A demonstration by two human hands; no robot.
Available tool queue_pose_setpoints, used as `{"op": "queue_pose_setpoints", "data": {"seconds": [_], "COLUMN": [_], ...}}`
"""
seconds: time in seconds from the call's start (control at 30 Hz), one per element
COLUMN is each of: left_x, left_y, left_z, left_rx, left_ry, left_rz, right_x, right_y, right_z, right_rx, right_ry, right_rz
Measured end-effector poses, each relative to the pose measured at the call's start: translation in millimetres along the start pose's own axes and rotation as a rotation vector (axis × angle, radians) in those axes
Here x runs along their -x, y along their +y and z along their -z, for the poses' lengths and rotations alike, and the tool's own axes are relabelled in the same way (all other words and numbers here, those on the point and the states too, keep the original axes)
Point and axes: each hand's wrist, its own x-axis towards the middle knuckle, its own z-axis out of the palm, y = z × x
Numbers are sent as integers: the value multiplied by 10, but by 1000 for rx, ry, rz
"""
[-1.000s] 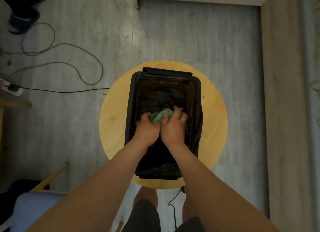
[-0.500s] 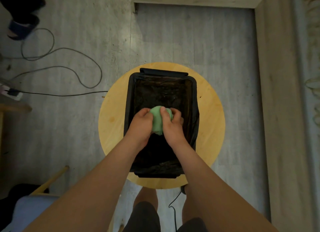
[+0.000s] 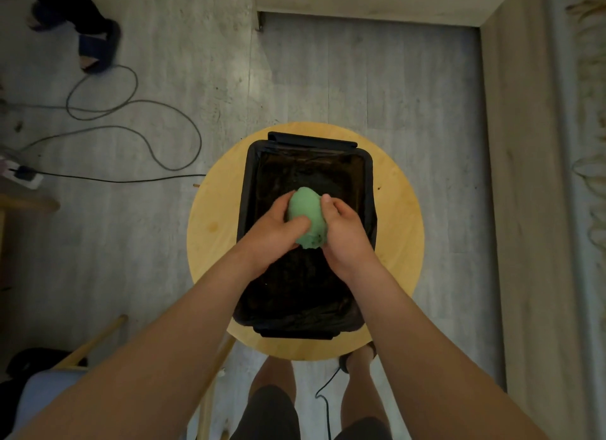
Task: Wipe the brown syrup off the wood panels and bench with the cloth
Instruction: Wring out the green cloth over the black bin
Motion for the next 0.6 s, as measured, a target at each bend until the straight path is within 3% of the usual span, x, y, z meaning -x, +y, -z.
{"op": "queue_pose_setpoints", "data": {"seconds": [0.13, 0.2, 0.27, 0.4, 0.6], "left_x": [-24, -63, -110, -103, -96], "left_y": [-27, -36, -79, -99, 125], "left_z": [-25, -68, -93, -33, -17], "left_rx": [-228, -220, -221, -482, -662], "left_ry": [-34, 8, 47, 91, -24], "left_rz": [-137, -142, -154, -135, -107], "right_x": [26, 11, -28, -89, -70], "right_y": [-126, -180, -238, -464, -715], "right_z": [28, 67, 120, 215, 213], "right_rx": [-148, -83, 103, 622, 482], "right_ry": [-179, -186, -170, -109, -308], "right_rz": [-133, -139, -109, -16, -421]}}
